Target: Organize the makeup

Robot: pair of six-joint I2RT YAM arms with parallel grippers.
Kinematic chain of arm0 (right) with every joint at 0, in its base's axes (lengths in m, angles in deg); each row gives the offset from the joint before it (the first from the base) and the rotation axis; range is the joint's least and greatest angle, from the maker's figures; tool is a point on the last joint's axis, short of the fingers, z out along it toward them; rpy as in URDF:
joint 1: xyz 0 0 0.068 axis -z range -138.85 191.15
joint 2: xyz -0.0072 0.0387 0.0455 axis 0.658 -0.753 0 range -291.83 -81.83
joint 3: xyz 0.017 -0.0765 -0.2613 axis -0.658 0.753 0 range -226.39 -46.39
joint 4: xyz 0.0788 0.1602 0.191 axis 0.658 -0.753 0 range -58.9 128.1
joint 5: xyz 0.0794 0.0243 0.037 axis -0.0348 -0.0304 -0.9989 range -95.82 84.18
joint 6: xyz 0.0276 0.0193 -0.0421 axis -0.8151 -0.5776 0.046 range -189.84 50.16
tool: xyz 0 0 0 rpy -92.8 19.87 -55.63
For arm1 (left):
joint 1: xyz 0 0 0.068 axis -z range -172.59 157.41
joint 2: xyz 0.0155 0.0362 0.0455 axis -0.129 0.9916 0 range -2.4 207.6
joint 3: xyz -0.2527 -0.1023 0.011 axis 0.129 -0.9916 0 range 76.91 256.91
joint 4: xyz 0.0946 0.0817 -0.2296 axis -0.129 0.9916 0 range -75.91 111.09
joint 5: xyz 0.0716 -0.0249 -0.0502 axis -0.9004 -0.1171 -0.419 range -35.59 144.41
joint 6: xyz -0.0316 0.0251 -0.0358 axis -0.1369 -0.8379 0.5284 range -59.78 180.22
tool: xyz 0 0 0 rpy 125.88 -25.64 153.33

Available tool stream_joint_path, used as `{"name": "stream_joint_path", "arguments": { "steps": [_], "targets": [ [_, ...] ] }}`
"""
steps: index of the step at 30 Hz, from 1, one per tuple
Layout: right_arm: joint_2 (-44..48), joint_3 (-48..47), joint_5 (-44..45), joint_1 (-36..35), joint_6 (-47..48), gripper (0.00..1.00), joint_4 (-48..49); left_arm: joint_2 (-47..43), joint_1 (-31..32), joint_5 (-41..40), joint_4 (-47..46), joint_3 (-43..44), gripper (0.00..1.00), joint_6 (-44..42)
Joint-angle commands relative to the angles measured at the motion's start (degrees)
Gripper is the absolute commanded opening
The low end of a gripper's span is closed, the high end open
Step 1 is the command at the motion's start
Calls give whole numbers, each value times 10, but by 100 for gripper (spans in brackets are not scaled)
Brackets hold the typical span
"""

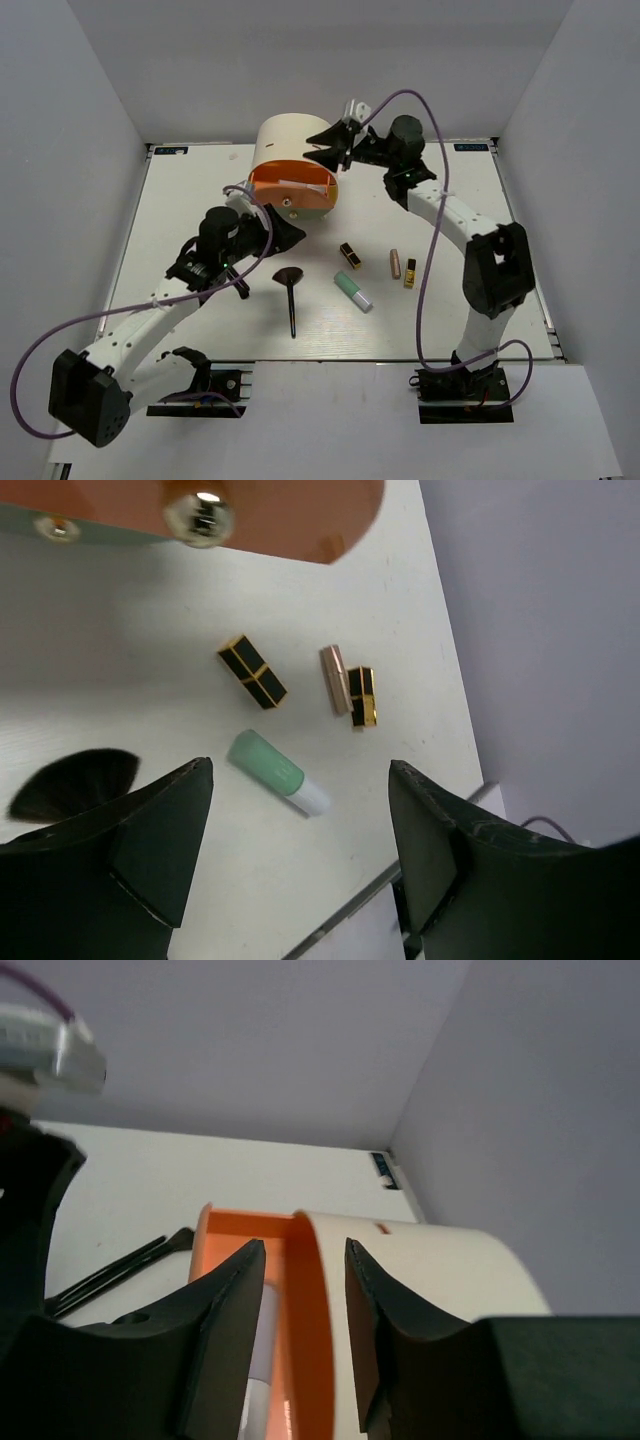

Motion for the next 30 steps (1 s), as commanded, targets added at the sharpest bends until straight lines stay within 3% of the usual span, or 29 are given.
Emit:
{"name": "stream_joint_path", "arguments": {
  "steps": [1,5,7,8,13,17,22,26,30],
  "targets": [
    [81,22,76,23,-6,41,11,43,32,40,-18,47,80,-16],
    [133,58,194,38,11,23,-81,93,78,29,8,80,80,-25],
    [151,70,268,49,9,2,-126,111,101,10,21,97,79,-29],
    [156,79,282,54,18,0,-179,132,124,2,37,114,79,-34],
    [222,164,271,94,43,0,-271,202,196,-69,102,175,79,-34],
    [284,249,277,122,35,5,-292,267,246,-188,232,253,79,55],
    [324,304,307,160,2,12,-317,378,290,-255,377,377,76,128],
    [341,327,305,184,-25,14,-319,435,310,-265,403,432,76,150],
    [364,354,303,198,-34,14,-313,471,310,-276,457,455,74,227]
  ]
}}
